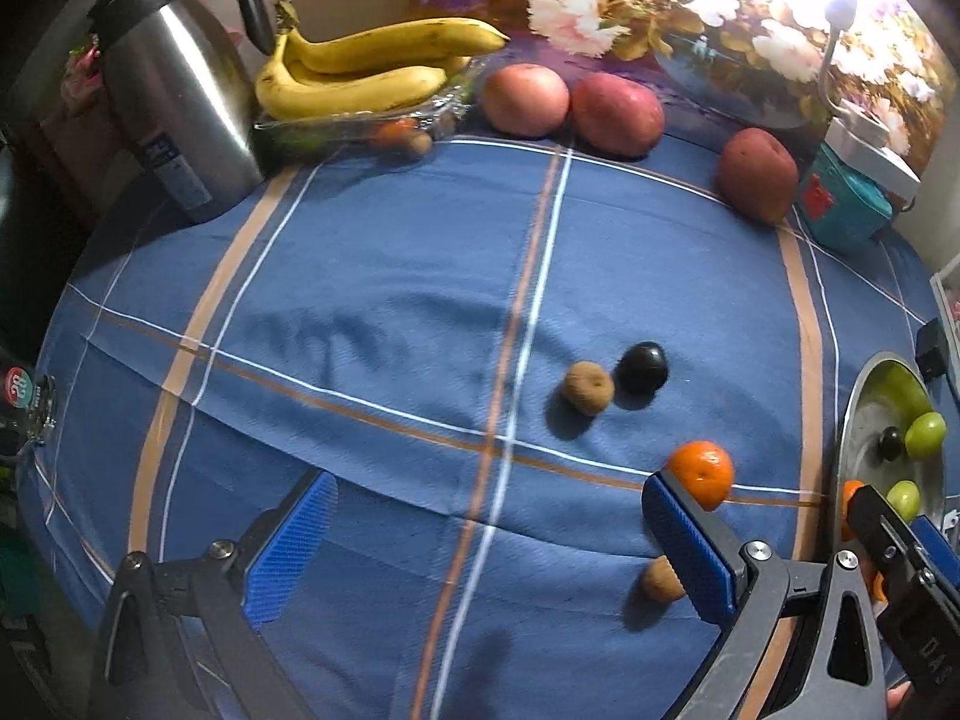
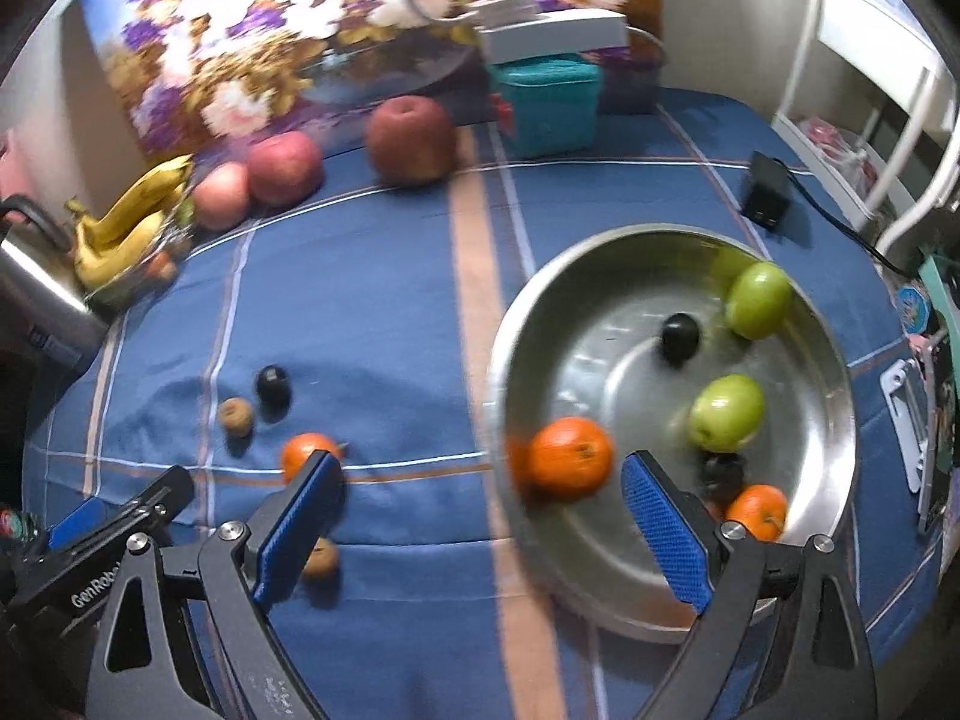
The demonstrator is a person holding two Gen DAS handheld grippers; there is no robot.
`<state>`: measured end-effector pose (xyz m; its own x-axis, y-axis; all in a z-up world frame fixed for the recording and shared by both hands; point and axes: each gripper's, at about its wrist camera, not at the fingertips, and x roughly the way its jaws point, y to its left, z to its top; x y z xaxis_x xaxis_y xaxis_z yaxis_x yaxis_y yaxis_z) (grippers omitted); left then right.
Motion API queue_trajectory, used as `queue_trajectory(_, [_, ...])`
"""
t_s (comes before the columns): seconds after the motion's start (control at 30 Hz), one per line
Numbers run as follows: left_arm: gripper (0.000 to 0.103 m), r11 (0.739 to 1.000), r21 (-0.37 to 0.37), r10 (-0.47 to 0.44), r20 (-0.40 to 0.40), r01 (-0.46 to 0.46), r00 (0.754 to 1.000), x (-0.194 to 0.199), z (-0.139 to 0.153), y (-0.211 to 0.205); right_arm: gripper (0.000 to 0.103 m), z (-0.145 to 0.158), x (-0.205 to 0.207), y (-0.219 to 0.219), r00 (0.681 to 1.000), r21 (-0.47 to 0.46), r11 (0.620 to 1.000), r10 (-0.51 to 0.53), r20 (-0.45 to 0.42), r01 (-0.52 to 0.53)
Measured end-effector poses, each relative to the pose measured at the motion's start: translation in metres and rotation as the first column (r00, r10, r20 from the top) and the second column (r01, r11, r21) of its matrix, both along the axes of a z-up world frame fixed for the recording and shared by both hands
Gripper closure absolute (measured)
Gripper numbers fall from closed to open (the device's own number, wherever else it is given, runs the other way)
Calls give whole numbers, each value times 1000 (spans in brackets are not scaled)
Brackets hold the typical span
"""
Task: Organize fruits
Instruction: 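Withdraw both tools from the pan back toward the remaining fruit, then close the right tool on a brown kiwi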
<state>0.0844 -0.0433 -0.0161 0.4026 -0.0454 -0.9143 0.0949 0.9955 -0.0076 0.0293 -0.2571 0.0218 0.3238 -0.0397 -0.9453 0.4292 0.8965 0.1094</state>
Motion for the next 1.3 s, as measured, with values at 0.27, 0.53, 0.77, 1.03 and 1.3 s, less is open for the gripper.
queue_trajectory(0.27, [0,1000,-4,28,-10,-28,1000,5,-2,30,8,-1,12,33,997,5,997,75,-16,-75])
queue_trajectory(0.53, [0,999,0,49,-45,-49,998,11,-13,49,8,-9,21,59,991,9,992,123,-46,-123])
queue_trajectory(0.77, [0,999,12,53,-85,-52,995,14,-27,54,8,-20,21,68,988,15,991,135,-80,-135])
queue_trajectory(1.03, [0,998,37,59,-138,-54,989,16,-47,56,8,-37,23,73,981,7,989,149,-125,-149])
queue_trajectory(1.3, [0,997,59,64,-170,-54,983,19,-60,59,15,-50,22,75,976,48,985,170,-139,-164])
